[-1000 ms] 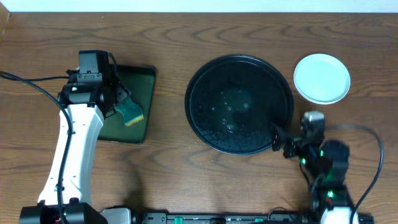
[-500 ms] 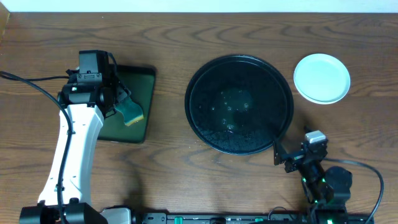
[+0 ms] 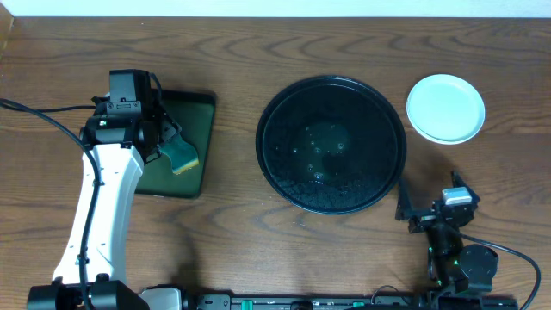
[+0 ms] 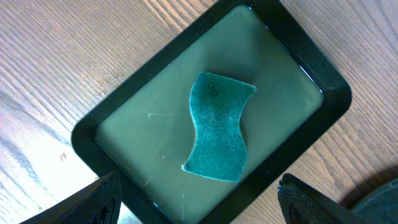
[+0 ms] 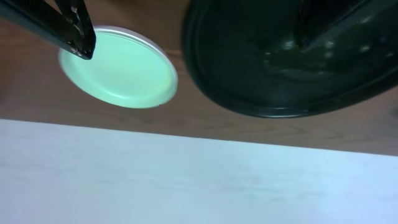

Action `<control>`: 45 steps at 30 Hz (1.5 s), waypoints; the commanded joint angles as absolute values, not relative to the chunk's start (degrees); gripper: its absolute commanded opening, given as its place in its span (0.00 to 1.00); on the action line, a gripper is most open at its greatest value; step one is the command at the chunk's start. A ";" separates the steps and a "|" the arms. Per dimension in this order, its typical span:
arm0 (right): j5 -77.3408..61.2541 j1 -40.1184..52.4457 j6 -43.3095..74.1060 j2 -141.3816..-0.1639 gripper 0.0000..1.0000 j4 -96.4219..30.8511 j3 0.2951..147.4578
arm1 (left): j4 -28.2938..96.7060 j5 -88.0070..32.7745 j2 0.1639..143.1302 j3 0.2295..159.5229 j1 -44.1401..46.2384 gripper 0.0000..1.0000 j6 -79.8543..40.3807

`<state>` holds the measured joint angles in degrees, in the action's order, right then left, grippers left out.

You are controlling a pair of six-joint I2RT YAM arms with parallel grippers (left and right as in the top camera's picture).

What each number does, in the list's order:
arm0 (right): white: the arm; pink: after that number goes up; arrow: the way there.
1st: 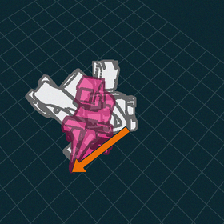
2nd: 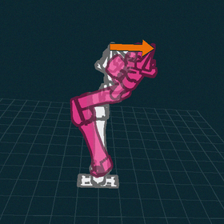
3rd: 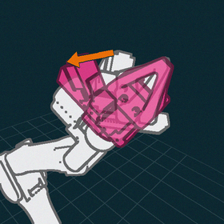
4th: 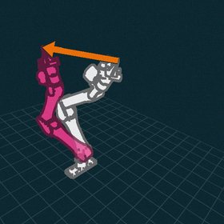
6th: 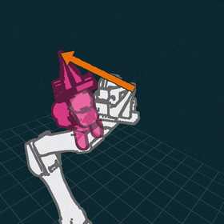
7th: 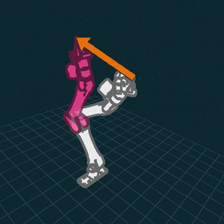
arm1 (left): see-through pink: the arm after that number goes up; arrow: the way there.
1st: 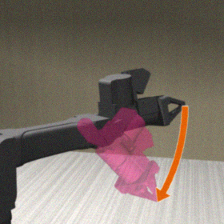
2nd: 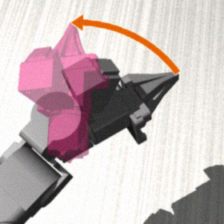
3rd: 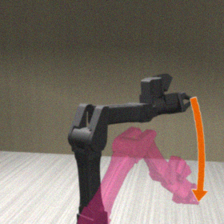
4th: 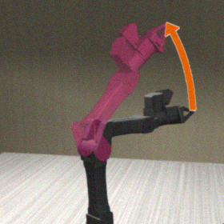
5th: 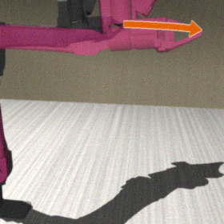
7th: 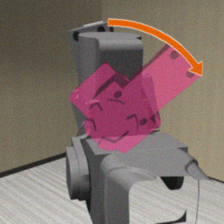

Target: Clean dirty plates on tray and stack at the side

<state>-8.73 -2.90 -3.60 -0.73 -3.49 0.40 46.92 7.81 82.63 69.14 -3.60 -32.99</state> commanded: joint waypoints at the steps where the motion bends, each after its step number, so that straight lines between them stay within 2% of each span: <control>1: -4.29 -3.66 -4.36 -0.27 0.99 -4.19 0.36 | 47.13 8.12 82.83 70.37 -3.79 0.81 -33.23; 33: -5.63 -3.66 -4.36 -0.27 0.99 -3.92 0.34 | 47.11 8.12 82.83 70.37 -3.79 0.81 -33.23; 37: -5.63 -3.66 -4.36 -0.27 0.99 -3.92 0.34 | 47.42 15.11 82.85 70.37 -3.97 0.81 -26.89; 45: -5.63 -3.66 -4.36 -0.27 0.99 -3.92 0.34 | 53.60 13.58 81.65 70.06 -3.97 0.81 -26.46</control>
